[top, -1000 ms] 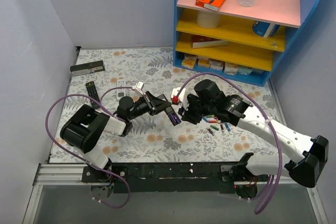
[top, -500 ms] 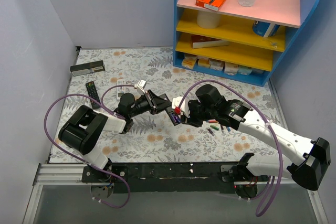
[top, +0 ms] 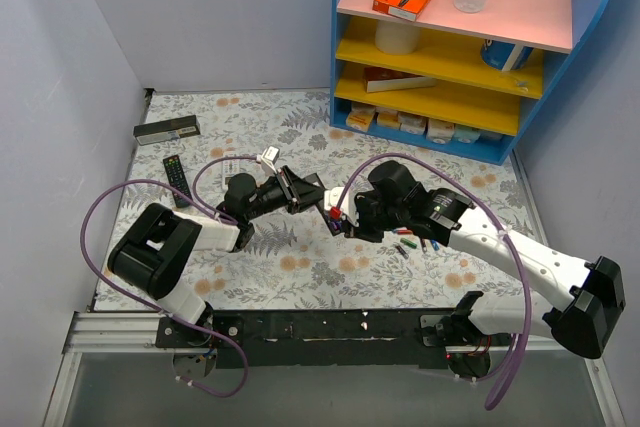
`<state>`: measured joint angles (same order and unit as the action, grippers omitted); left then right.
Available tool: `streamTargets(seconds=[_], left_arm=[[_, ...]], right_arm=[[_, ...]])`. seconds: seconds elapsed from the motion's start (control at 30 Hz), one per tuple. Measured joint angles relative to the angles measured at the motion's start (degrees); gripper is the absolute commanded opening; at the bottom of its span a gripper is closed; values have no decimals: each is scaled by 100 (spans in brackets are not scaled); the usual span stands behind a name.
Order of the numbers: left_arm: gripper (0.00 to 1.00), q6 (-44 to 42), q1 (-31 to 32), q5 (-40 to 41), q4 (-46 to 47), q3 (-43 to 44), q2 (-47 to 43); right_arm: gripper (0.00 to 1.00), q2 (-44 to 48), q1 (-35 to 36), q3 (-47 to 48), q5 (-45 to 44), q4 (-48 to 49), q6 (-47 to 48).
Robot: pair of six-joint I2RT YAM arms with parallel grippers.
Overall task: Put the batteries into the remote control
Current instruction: Load the battery into the remote control.
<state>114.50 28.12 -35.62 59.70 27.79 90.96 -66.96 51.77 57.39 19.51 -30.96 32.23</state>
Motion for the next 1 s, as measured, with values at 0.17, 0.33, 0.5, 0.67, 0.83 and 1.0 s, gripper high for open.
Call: streamTargets(seconds=[0.17,0.33,0.5,0.67,0.83,1.0], left_arm=[[0,-2,0,-17,-20,50,0],[0,-2,0,-42,-24,90,-2],[0,-2,0,-46,-37,114,-2],[0,-2,2,-50,-50,120,-2],[0,-7,0,-48,-83,120,-17],[0,-33,-2,-31,-133,120,-37]], right_arm=[[22,-28,0,0,-15,87,22],[20,-42,0,0,-136,232,55],[18,-92,0,-2,-192,352,76],[16,-153,0,-2,-221,450,79],[15,-212,0,-9,-264,570,76],[14,-286,0,-9,-264,675,70]])
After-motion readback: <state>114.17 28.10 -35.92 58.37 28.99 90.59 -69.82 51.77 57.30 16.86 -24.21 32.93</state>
